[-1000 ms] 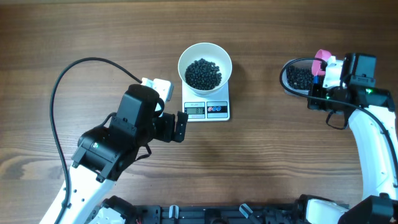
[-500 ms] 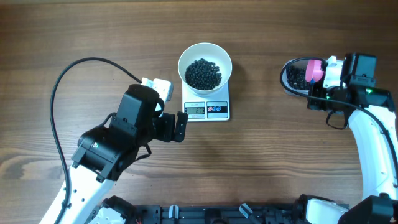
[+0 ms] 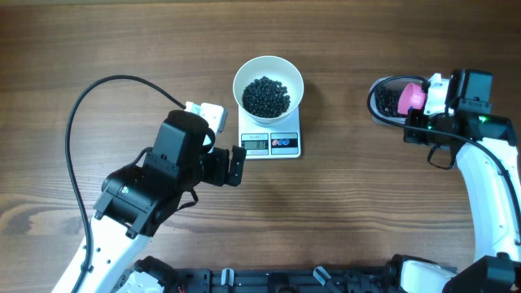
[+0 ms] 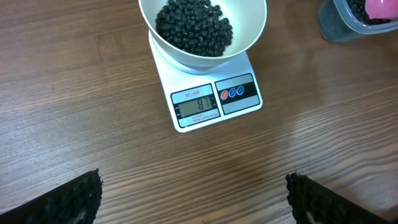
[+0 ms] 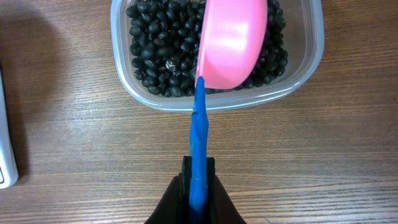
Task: Scoop item into bowl and weigh 150g on scale
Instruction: 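Dig the pink scoop into the tub beans and lift it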
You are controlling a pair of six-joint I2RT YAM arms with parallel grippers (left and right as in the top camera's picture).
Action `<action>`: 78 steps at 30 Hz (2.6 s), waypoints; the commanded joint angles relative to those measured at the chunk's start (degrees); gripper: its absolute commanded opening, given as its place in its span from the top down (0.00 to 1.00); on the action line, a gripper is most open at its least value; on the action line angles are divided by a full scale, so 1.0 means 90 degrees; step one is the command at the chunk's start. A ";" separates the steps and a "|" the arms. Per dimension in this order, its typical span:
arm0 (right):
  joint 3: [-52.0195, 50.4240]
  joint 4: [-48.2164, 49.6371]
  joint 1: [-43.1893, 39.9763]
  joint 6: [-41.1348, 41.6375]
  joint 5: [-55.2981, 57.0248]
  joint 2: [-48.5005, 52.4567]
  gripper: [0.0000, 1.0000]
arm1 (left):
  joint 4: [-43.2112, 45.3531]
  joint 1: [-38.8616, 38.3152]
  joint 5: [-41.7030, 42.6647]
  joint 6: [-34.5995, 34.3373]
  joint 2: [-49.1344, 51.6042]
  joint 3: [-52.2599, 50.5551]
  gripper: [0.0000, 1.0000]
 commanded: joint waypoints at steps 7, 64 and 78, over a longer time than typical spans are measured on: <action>0.0019 0.0542 0.0032 -0.0015 0.0068 -0.0085 0.96 | 0.0012 -0.0029 0.0051 0.0097 -0.0017 0.0000 0.00; -0.0175 0.0231 -0.1525 -0.1290 -0.4192 0.1209 0.96 | 0.0015 -0.0029 0.0051 0.0097 -0.0017 0.0000 0.00; -0.0175 0.0384 -0.1588 -0.0646 -0.3903 0.1209 0.96 | 0.0012 -0.0029 0.0051 0.0097 -0.0017 0.0000 0.00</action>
